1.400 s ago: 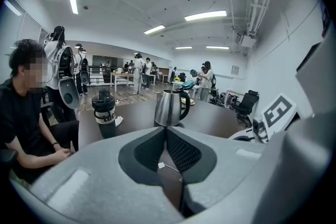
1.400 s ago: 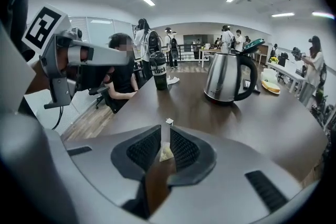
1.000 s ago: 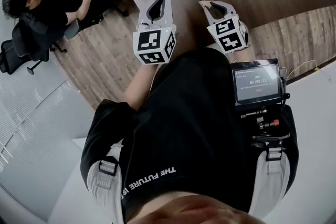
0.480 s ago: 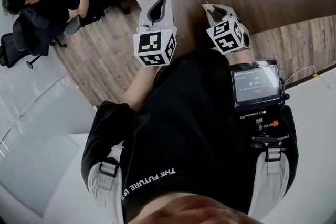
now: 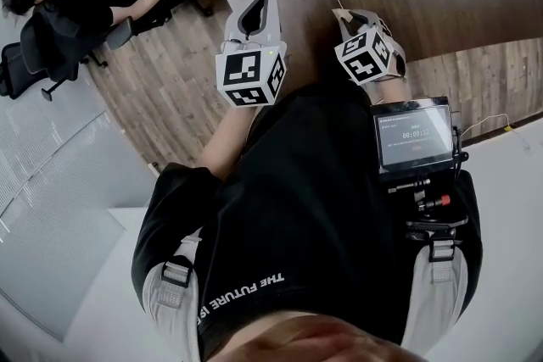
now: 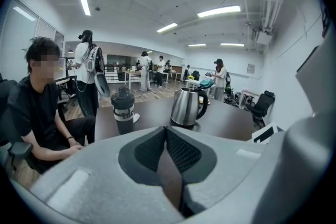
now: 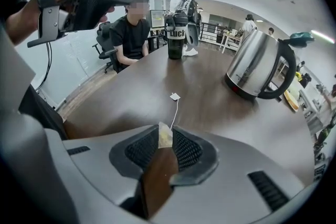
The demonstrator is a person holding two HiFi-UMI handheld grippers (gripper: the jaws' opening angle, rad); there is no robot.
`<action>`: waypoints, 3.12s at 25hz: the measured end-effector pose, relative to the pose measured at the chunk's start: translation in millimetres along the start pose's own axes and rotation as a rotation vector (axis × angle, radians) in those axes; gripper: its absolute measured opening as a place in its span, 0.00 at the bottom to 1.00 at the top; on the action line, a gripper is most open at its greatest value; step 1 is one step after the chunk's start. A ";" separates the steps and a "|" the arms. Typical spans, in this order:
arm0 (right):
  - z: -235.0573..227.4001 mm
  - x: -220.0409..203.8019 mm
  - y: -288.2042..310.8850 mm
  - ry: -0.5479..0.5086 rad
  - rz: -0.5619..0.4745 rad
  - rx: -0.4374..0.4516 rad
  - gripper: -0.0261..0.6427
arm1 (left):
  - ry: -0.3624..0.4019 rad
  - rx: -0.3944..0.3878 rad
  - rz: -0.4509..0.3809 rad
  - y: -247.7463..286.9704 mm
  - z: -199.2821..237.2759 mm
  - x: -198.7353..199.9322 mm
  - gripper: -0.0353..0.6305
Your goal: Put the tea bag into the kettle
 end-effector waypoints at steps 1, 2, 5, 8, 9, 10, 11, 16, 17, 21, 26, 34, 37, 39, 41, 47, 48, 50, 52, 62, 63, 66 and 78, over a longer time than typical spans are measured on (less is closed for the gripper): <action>0.5 -0.1 0.3 -0.002 0.002 0.004 0.17 | -0.001 0.003 -0.001 -0.9 0.2 0.0 0.08; 1.0 -0.5 0.8 -0.004 0.005 0.008 0.17 | -0.002 0.006 -0.002 -1.7 0.2 -0.2 0.08; 2.2 -4.1 3.0 -0.015 0.026 0.010 0.15 | -0.002 0.010 -0.002 -3.2 -0.8 -1.5 0.08; 3.5 -7.4 5.7 -0.019 0.042 0.010 0.12 | -0.003 0.013 -0.003 -4.0 -0.8 -1.7 0.08; 3.6 -8.3 6.6 -0.019 0.047 0.008 0.11 | -0.004 0.014 -0.004 -4.2 -0.5 -1.4 0.08; 3.5 -9.3 7.5 -0.019 0.052 0.006 0.10 | -0.004 0.014 -0.005 -4.2 -0.5 -1.0 0.08; 3.2 -10.4 8.1 -0.018 0.056 0.005 0.10 | -0.003 0.013 -0.005 -4.1 -0.8 -0.6 0.08; 1.8 -16.1 10.2 -0.013 0.069 -0.001 0.06 | -0.001 0.013 -0.009 -3.5 -2.9 -1.5 0.08; 1.5 -16.3 10.3 -0.009 0.069 -0.001 0.06 | 0.000 0.013 -0.008 -3.5 -2.9 -1.8 0.08; -0.7 -14.9 9.8 0.032 0.060 0.010 0.05 | -0.003 0.014 -0.007 -3.4 -1.5 -1.5 0.08; -11.7 -13.8 10.0 0.092 0.051 0.004 0.05 | -0.005 -0.002 -0.010 2.5 -2.0 -1.4 0.08; -35.9 -5.2 10.3 0.167 0.020 -0.020 0.05 | 0.002 -0.036 -0.020 15.7 -1.0 3.6 0.08; -42.0 -3.7 9.8 0.194 0.005 -0.016 0.05 | -0.003 -0.035 -0.043 19.7 -1.2 6.5 0.08; -45.0 -3.2 9.6 0.222 -0.007 -0.008 0.05 | -0.013 -0.037 -0.048 21.1 -3.8 5.5 0.08; -49.9 -0.3 8.5 0.244 -0.029 -0.003 0.05 | -0.024 -0.040 -0.048 22.5 -6.3 3.5 0.08; -66.3 17.4 0.1 0.259 -0.081 -0.022 0.05 | -0.024 -0.053 -0.052 27.1 -5.7 2.7 0.08; -70.0 20.3 -1.2 0.258 -0.091 -0.026 0.05 | -0.023 -0.056 -0.056 28.4 -6.2 3.8 0.08; -78.1 24.6 -3.1 0.257 -0.110 -0.035 0.05 | -0.022 -0.061 -0.065 31.7 -7.8 6.4 0.08; -85.2 27.6 -5.0 0.263 -0.123 -0.039 0.05 | -0.019 -0.068 -0.073 35.2 -9.6 8.8 0.08; -112.0 41.8 -21.3 0.297 -0.206 -0.049 0.05 | 0.008 -0.108 -0.077 40.5 -24.8 3.1 0.08; -115.8 40.9 -20.7 0.298 -0.215 -0.054 0.05 | 0.011 -0.110 -0.078 42.4 -26.0 -0.1 0.08; -129.5 42.8 -18.8 0.299 -0.233 -0.069 0.05 | 0.014 -0.110 -0.080 47.0 -25.3 -5.3 0.08; -182.2 81.9 -51.6 0.271 -0.306 -0.152 0.05 | 0.002 -0.091 -0.116 33.4 -23.4 8.6 0.08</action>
Point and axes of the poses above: the fingertips, and each gripper's own axes: y forward along the fingers, z to its left, x out of its top, the point moved 6 cm from there along -y, backward along the fingers, and after that the axes turned 12 degrees about -x, right-handed, at the moved point
